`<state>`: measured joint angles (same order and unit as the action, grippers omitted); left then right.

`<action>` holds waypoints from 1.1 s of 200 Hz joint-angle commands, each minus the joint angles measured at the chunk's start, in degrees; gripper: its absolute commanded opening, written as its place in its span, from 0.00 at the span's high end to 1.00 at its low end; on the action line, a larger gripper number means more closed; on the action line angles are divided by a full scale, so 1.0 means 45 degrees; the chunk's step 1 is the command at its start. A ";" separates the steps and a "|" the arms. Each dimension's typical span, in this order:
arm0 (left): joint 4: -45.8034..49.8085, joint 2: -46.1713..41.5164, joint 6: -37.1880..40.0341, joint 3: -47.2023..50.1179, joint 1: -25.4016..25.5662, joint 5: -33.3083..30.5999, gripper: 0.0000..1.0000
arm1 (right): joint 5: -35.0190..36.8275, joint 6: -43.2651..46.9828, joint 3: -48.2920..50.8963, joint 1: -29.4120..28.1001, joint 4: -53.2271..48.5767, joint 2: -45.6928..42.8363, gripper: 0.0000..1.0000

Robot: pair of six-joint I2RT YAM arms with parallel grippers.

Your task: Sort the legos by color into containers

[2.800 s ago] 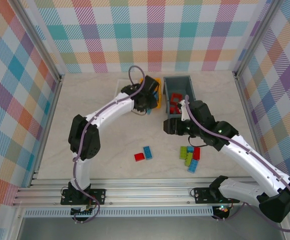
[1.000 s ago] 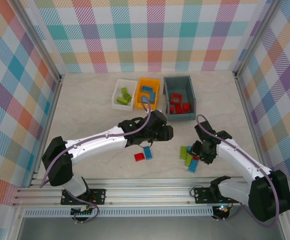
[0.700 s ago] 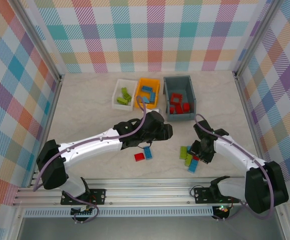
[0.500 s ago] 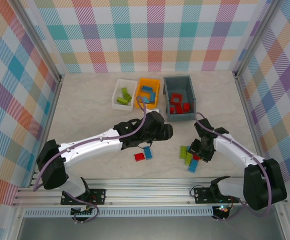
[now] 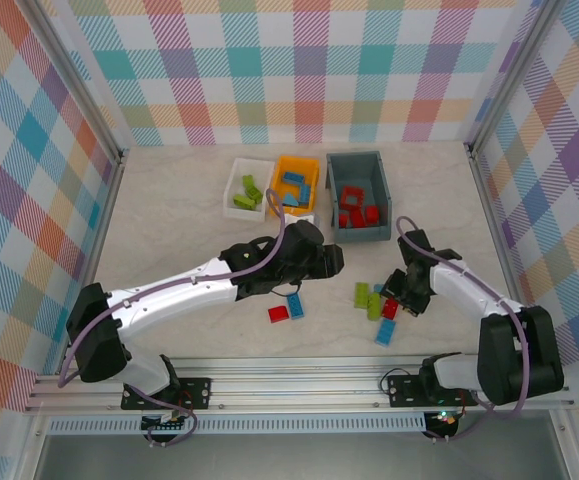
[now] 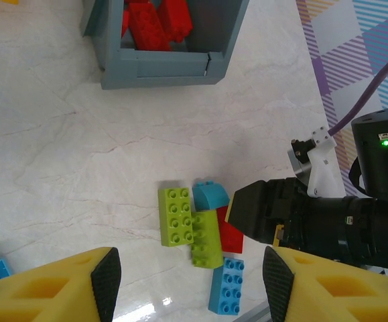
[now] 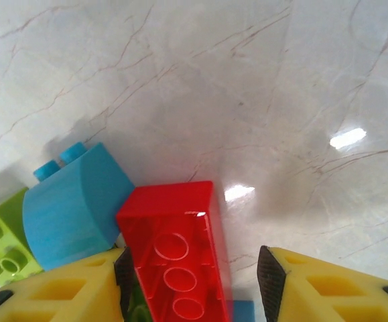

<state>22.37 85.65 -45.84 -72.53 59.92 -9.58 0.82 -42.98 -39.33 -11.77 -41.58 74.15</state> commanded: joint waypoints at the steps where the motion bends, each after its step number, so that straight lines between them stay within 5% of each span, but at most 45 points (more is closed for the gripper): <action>1: 0.0237 -0.0509 -0.0037 0.0104 0.0156 -0.0265 0.40 | 0.0010 0.0345 -0.0287 0.0321 -0.0171 -0.0502 0.45; 145: -0.0241 0.0034 -0.0375 0.0588 0.0604 -0.0031 0.41 | -0.1485 0.1396 0.0547 0.0096 0.0262 -0.0223 0.44; 220: -0.2183 0.0466 -0.0223 0.1254 0.1382 0.1475 0.40 | -0.0811 0.1316 0.0540 0.0096 0.0735 0.0728 0.49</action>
<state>16.91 86.85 -47.11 -67.46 64.40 -5.52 -4.16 -37.82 -37.43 -10.96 -39.40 76.84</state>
